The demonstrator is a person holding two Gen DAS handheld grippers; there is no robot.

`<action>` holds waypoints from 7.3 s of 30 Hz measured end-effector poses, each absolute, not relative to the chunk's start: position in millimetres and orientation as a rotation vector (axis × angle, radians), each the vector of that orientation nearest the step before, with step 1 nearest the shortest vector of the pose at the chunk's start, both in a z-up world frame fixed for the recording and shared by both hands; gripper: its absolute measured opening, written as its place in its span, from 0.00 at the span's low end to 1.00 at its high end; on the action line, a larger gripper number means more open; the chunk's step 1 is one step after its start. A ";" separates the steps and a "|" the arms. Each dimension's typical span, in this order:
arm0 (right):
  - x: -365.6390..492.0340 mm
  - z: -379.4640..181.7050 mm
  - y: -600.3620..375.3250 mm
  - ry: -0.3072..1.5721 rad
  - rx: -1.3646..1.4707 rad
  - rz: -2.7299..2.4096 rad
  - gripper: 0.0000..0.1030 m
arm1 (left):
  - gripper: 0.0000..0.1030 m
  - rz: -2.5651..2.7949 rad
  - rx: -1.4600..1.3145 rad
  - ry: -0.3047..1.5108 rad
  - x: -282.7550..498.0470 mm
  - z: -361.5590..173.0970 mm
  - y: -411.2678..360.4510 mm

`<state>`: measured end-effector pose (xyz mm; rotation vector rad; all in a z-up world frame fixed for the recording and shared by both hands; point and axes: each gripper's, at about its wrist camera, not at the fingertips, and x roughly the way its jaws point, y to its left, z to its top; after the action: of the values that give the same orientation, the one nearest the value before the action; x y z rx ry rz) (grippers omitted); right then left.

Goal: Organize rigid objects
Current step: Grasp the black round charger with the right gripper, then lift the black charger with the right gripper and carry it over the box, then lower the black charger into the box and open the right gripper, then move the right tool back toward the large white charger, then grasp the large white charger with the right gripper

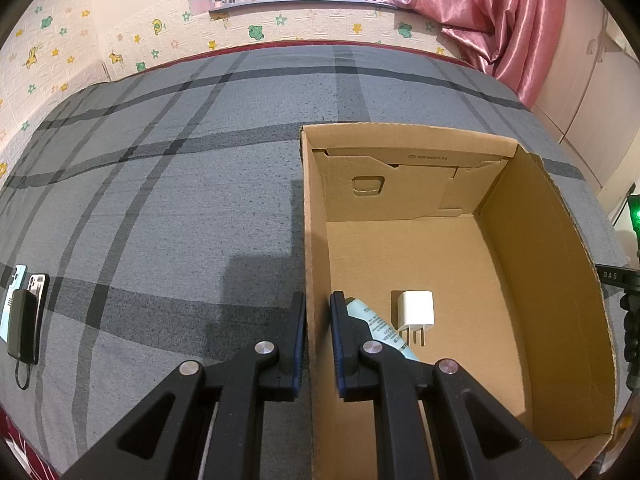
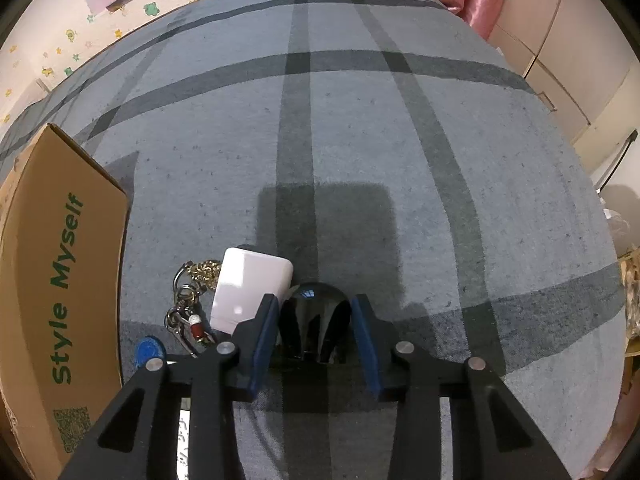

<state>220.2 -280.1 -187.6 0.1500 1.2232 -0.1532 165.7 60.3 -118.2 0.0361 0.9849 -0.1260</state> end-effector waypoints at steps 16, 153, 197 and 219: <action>218.6 -185.1 -285.0 1.231 0.185 -0.153 0.38 | 0.12 -0.125 0.037 0.983 165.1 -118.2 60.6; 197.5 -104.5 -33.1 1.135 -0.081 0.238 0.54 | 0.12 -0.110 0.065 0.972 162.8 -117.4 56.0; 214.1 -114.3 -218.1 1.084 0.057 -0.081 0.99 | 0.12 -0.109 0.063 0.974 163.1 -117.8 56.0; 244.4 -199.7 -251.2 1.186 0.111 -0.181 0.93 | 0.12 -0.104 0.074 0.974 163.1 -117.6 54.9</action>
<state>244.4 -251.2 -199.7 0.1115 1.1859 -0.1815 163.1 54.9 -117.6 0.0745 0.9741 -0.1043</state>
